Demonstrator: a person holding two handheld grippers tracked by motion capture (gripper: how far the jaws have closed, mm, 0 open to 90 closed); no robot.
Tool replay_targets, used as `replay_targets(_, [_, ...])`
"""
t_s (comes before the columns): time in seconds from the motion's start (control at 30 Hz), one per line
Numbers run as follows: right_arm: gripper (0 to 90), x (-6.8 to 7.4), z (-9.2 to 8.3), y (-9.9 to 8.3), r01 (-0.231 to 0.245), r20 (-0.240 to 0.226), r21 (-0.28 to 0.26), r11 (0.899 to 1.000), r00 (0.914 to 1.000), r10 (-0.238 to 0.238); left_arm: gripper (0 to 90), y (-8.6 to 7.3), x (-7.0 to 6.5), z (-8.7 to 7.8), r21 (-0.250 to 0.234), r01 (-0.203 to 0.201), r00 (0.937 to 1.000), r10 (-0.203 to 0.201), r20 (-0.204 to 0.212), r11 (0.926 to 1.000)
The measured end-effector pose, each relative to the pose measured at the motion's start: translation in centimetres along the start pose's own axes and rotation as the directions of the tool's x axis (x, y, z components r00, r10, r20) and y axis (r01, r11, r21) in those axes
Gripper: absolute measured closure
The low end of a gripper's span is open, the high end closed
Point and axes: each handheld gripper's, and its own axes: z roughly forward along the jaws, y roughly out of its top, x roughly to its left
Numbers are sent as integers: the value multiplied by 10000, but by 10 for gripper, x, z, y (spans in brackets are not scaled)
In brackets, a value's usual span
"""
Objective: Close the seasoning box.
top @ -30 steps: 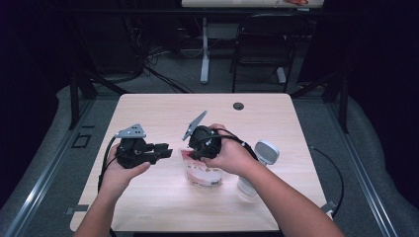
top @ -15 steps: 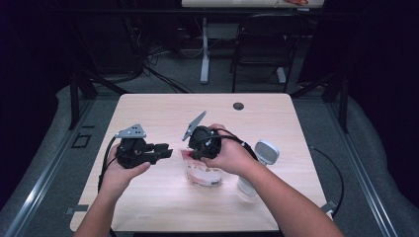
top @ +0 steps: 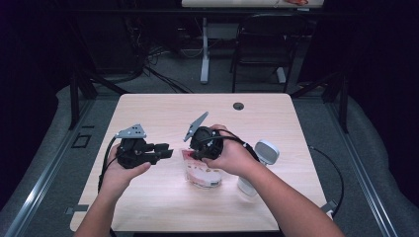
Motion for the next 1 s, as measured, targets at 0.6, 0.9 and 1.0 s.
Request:
replay_targets(0.6, [900,0,-15,-5,-129,-254,-527,9985,9996,115,624,0,-3,7,89,-261,9992,258,313,9996])
replay_targets(0.9, [900,1,-23,-8,-44,-290,-608,9981,9996,26,594,-1,-4,10,44,-472,9969,468,635,9989])
replay_targets(1.0, [900,2,-25,-9,11,-303,-628,9980,9995,-30,586,-1,-5,12,17,-674,9953,671,705,9977])
